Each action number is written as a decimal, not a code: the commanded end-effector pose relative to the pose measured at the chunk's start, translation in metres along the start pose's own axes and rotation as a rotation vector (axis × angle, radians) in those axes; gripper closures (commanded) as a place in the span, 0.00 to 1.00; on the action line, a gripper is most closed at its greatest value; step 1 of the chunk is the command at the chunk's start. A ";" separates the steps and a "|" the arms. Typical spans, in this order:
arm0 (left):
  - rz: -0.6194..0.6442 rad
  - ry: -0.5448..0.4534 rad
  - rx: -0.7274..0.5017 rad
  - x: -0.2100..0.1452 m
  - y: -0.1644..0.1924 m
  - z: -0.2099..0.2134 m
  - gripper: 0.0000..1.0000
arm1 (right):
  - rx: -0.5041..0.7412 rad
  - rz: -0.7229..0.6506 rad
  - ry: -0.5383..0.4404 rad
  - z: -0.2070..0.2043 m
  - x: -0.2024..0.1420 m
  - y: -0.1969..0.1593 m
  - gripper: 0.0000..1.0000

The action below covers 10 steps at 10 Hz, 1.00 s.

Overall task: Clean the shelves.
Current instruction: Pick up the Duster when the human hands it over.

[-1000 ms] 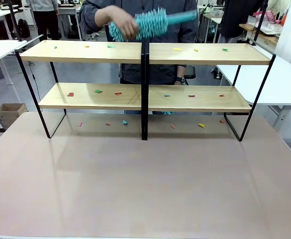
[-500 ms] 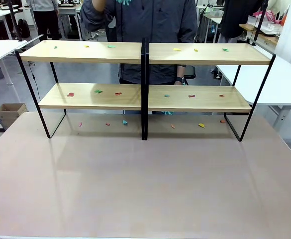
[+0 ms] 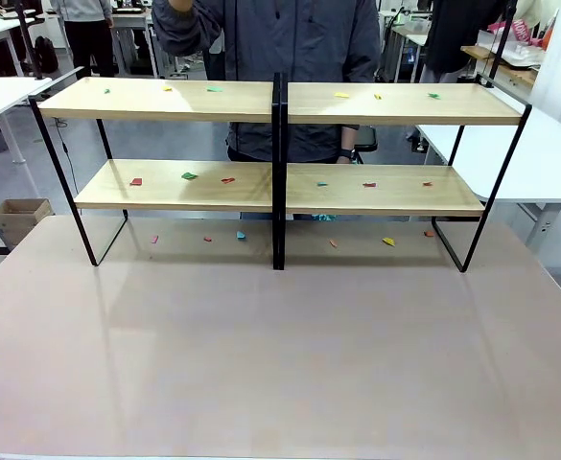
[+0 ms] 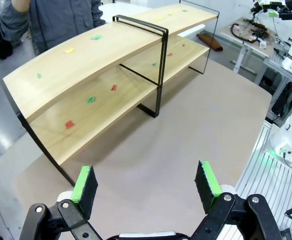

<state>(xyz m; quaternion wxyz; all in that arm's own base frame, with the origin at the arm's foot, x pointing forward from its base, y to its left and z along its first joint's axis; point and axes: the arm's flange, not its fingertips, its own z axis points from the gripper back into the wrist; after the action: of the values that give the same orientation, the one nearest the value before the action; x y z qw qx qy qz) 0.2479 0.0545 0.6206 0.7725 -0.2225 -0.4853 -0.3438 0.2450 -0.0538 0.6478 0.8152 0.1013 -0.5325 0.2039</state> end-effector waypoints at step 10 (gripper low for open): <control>-0.013 -0.009 -0.014 0.000 -0.001 0.000 0.00 | 0.003 0.013 -0.005 0.001 0.000 0.000 0.00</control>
<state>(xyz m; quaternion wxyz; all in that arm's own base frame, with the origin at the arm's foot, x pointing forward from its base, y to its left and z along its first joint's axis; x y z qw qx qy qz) 0.2475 0.0546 0.6209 0.7719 -0.2231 -0.4860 -0.3437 0.2450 -0.0538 0.6478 0.8152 0.1012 -0.5325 0.2040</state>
